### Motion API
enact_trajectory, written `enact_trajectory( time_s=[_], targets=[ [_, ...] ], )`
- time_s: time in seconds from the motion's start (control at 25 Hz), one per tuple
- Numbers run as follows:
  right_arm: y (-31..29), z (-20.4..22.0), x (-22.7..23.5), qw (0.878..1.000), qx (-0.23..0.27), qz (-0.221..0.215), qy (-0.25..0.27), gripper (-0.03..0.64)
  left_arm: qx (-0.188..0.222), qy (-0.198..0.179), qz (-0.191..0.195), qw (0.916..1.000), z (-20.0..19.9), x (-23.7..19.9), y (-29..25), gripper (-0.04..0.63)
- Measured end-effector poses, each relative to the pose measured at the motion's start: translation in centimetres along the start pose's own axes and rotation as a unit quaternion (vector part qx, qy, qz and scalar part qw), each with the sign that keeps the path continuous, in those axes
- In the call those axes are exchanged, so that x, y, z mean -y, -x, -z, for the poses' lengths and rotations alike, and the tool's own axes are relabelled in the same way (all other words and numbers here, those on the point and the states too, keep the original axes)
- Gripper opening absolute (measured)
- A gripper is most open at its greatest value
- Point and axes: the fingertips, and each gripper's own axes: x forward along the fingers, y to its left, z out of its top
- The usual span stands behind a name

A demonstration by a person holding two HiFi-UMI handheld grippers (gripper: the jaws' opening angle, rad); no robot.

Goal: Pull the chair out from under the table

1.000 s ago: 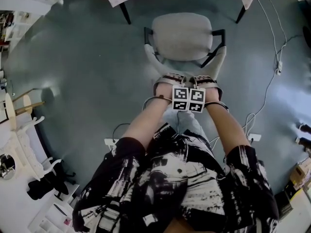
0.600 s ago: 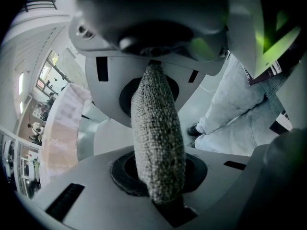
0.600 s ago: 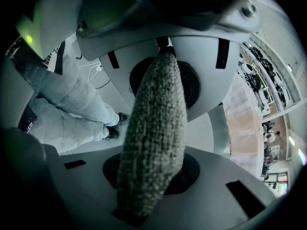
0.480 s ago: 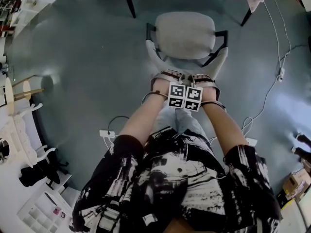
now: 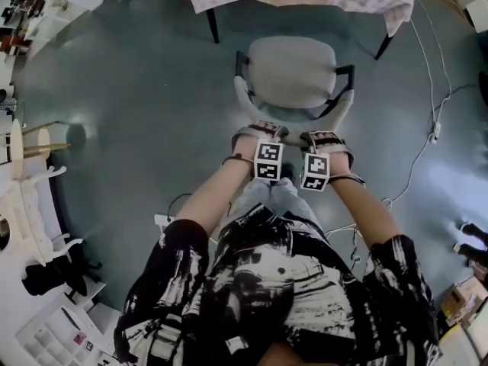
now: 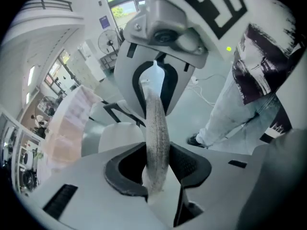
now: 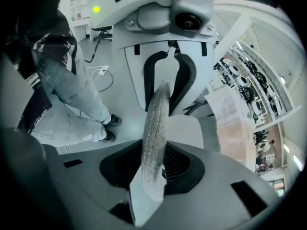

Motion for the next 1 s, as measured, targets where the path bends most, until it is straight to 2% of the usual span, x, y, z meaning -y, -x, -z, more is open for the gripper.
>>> enact_trajectory(
  time_s=[0.08, 0.16, 0.28, 0.36, 0.4, 0.48, 0.56, 0.64, 0.68, 0.76, 0.8, 0.88, 1.0],
  targets=[
    [3.1, -0.2, 0.5, 1.0, 0.017, 0.01, -0.008, 0.12, 0.023, 0.015, -0.012, 0.9995, -0.1, -0.1, 3.3, 0.124],
    [6.7, -0.5, 1.5, 0.998, 0.035, 0.034, -0.029, 0.104, 0.053, 0.046, -0.028, 0.9972, -0.3, -0.5, 7.0, 0.117],
    [12.7, -1.4, 4.5, 0.989, 0.074, 0.09, -0.091, 0.094, 0.109, 0.102, -0.08, 0.9855, -1.1, -3.0, 13.5, 0.106],
    [16.7, -2.4, 7.2, 0.975, 0.106, 0.133, -0.141, 0.089, 0.16, 0.155, -0.118, 0.9677, -2.1, -5.5, 18.0, 0.104],
    [18.7, -2.9, 8.6, 0.966, 0.122, 0.156, -0.164, 0.087, 0.189, 0.183, -0.137, 0.9551, -2.6, -6.8, 20.3, 0.101],
    [22.6, -4.0, 11.6, 0.945, 0.16, 0.2, -0.202, 0.081, 0.248, 0.229, -0.174, 0.9249, -3.7, -9.7, 24.9, 0.097],
    [26.7, -5.3, 14.6, 0.918, 0.209, 0.239, -0.237, 0.077, 0.306, 0.256, -0.21, 0.8924, -5.0, -12.5, 29.5, 0.089],
    [31.2, -6.7, 17.4, 0.881, 0.274, 0.27, -0.274, 0.069, 0.361, 0.27, -0.242, 0.8592, -6.5, -14.7, 34.2, 0.081],
    [33.7, -7.3, 18.7, 0.856, 0.316, 0.281, -0.298, 0.062, 0.385, 0.273, -0.257, 0.8435, -7.2, -15.7, 36.6, 0.074],
    [38.8, -8.4, 21.2, 0.798, 0.398, 0.295, -0.343, 0.048, 0.422, 0.269, -0.287, 0.8172, -8.5, -17.3, 41.1, 0.063],
    [41.2, -8.7, 22.2, 0.774, 0.428, 0.3, -0.357, 0.043, 0.437, 0.263, -0.301, 0.806, -9.1, -18.0, 43.2, 0.055],
    [45.5, -9.3, 23.8, 0.742, 0.468, 0.318, -0.36, 0.031, 0.461, 0.253, -0.326, 0.7859, -10.2, -19.0, 47.0, 0.038],
    [50.8, -10.3, 25.4, 0.716, 0.497, 0.357, -0.337, 0.005, 0.475, 0.239, -0.362, 0.7654, -11.1, -20.2, 51.4, 0.015]
  ],
)
